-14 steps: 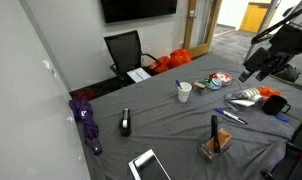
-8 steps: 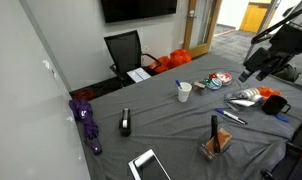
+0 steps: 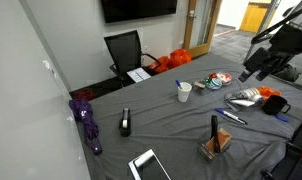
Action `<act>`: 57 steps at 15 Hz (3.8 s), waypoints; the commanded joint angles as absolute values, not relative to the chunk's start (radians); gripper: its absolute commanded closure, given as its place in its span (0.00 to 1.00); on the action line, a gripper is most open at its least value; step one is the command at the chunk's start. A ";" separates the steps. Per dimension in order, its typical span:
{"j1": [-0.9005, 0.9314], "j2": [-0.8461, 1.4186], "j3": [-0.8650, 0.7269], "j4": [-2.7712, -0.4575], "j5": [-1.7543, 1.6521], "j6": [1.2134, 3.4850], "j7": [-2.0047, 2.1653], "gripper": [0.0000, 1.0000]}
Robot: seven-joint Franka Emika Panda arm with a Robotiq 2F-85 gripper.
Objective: Move the black cup to the left
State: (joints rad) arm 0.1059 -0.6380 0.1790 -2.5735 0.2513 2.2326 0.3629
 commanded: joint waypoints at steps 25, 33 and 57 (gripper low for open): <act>0.088 -0.640 0.022 -2.573 0.168 2.170 0.047 0.00; 0.024 -0.614 -0.175 -2.555 -0.034 2.013 -0.359 0.00; -0.069 -0.495 -0.410 -2.557 -0.160 2.080 -0.773 0.00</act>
